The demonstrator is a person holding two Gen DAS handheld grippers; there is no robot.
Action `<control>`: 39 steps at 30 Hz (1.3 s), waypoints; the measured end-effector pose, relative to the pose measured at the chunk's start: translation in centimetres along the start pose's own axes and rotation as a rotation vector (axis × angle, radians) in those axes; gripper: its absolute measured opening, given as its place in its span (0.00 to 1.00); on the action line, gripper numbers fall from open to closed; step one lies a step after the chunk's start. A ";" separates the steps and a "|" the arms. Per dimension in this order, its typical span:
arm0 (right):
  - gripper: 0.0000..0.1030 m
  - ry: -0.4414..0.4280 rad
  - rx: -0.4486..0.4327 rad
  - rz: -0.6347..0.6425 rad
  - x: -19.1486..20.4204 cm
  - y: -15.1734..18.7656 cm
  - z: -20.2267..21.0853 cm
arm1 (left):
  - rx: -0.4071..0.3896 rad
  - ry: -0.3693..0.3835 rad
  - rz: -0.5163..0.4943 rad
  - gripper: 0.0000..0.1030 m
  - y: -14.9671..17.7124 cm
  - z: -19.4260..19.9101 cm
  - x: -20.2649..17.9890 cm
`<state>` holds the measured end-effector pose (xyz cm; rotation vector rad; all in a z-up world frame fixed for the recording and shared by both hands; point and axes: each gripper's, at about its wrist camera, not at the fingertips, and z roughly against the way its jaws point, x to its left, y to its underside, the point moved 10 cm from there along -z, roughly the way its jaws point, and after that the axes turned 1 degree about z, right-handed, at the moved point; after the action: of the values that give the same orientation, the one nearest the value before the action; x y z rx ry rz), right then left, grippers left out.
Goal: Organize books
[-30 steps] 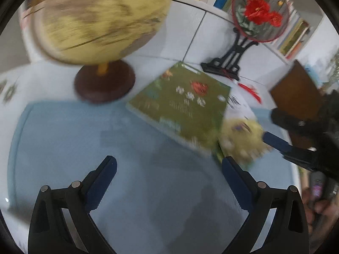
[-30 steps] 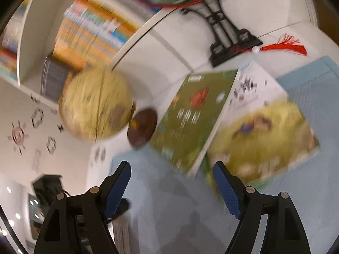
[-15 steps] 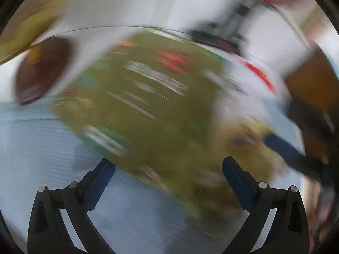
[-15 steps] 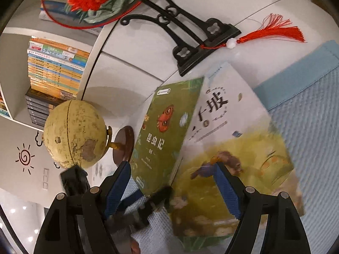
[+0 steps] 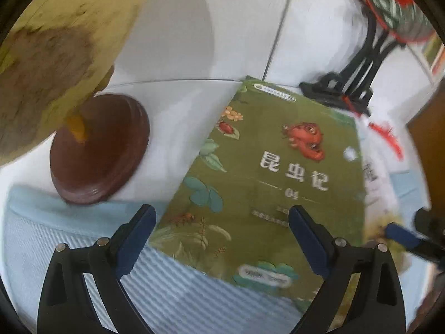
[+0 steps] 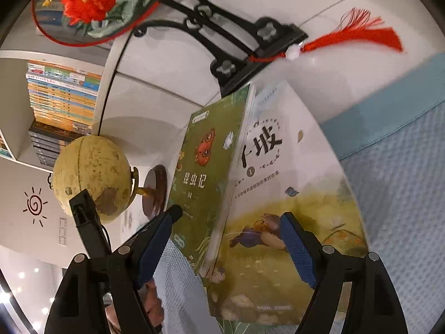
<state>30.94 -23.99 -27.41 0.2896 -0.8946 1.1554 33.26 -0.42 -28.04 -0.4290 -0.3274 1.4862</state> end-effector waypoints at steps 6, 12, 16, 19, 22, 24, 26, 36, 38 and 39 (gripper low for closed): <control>0.76 -0.037 0.025 -0.003 1.0 0.3 -0.9 | 0.031 0.091 0.016 1.00 -0.4 -1.1 -1.3; 0.76 -0.064 0.060 -0.013 1.4 0.8 -1.1 | 0.087 0.238 -0.099 0.99 1.9 0.3 -5.6; 0.83 0.016 0.006 0.050 0.8 -0.3 0.6 | 0.090 0.332 -0.190 0.99 3.5 1.7 -8.2; 0.83 0.003 0.014 0.054 0.0 -1.4 0.3 | 0.080 0.325 -0.103 0.96 2.2 1.2 -7.7; 0.80 0.036 0.016 0.126 -0.1 -1.5 -0.5 | 0.089 0.344 -0.042 0.95 1.8 2.0 -7.4; 0.81 0.048 0.061 0.171 0.6 -0.5 -0.9 | 0.083 0.295 -0.110 0.94 2.2 2.6 -8.1; 0.82 0.090 0.069 0.214 0.5 0.3 -0.7 | 0.104 0.282 -0.153 0.94 3.3 2.9 -8.2; 0.82 0.028 0.277 0.157 -1.2 11.6 4.1 | 0.220 0.410 -0.032 0.94 16.7 9.6 -8.4; 0.82 0.002 0.365 0.101 -2.4 16.2 5.4 | 0.306 0.449 0.019 0.94 21.0 10.4 -7.9; 0.82 -0.018 0.402 0.071 -3.0 18.3 6.0 | 0.347 0.464 0.044 0.93 22.8 10.3 -7.5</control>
<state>11.76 -22.18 -30.14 0.5999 -0.6871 1.3979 7.83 -6.39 -29.24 -0.4862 0.3057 1.4037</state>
